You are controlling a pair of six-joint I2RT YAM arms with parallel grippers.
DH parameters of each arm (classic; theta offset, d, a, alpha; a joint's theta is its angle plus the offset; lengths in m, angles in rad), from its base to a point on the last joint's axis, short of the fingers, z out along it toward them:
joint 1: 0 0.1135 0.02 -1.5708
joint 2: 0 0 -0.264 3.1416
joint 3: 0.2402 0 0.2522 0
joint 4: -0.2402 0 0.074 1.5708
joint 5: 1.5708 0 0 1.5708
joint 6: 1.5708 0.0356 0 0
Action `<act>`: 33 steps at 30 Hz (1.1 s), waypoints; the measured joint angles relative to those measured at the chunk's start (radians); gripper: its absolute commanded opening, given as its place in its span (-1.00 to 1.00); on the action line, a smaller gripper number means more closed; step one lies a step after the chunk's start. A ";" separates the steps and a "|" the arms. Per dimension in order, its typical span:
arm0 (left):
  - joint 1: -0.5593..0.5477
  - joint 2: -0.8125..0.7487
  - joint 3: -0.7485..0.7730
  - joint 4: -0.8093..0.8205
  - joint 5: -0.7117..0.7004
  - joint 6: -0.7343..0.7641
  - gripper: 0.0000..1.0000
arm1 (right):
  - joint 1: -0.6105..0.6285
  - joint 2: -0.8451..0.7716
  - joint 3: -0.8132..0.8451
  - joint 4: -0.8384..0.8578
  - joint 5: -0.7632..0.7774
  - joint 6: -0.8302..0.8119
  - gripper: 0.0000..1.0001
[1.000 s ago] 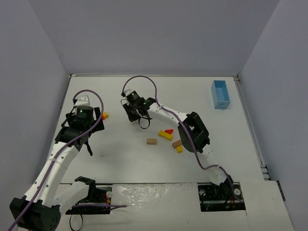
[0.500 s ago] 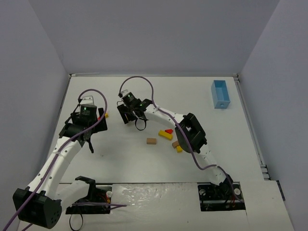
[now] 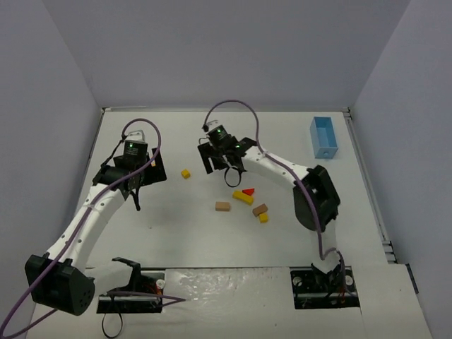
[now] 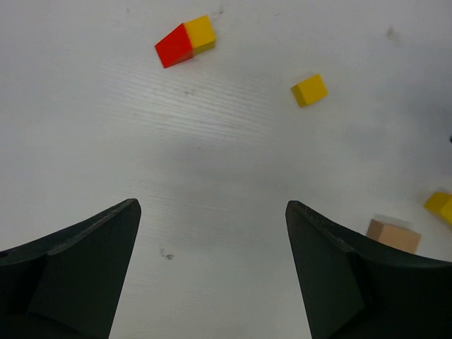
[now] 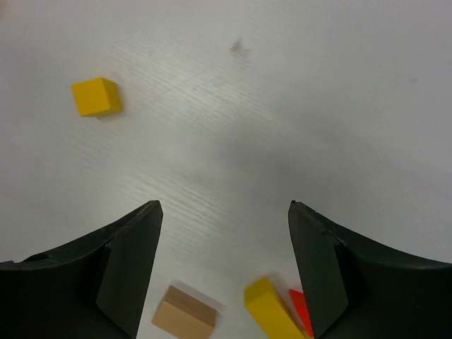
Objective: Build the wood block tower
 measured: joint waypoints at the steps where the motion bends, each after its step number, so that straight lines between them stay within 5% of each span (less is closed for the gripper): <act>1: -0.014 0.033 0.027 -0.001 0.003 -0.025 0.62 | -0.025 -0.061 -0.040 -0.001 0.008 0.002 0.39; 8: -0.154 0.305 0.180 0.009 -0.017 -0.208 0.61 | -0.213 -0.520 -0.375 0.021 0.066 0.025 0.39; 16: -0.181 0.588 0.262 0.004 -0.023 -0.391 0.48 | -0.275 -0.805 -0.655 0.014 0.050 0.028 0.40; 33: -0.179 0.858 0.508 -0.023 -0.072 -0.485 -0.04 | -0.376 -1.023 -0.827 0.006 -0.049 0.018 0.40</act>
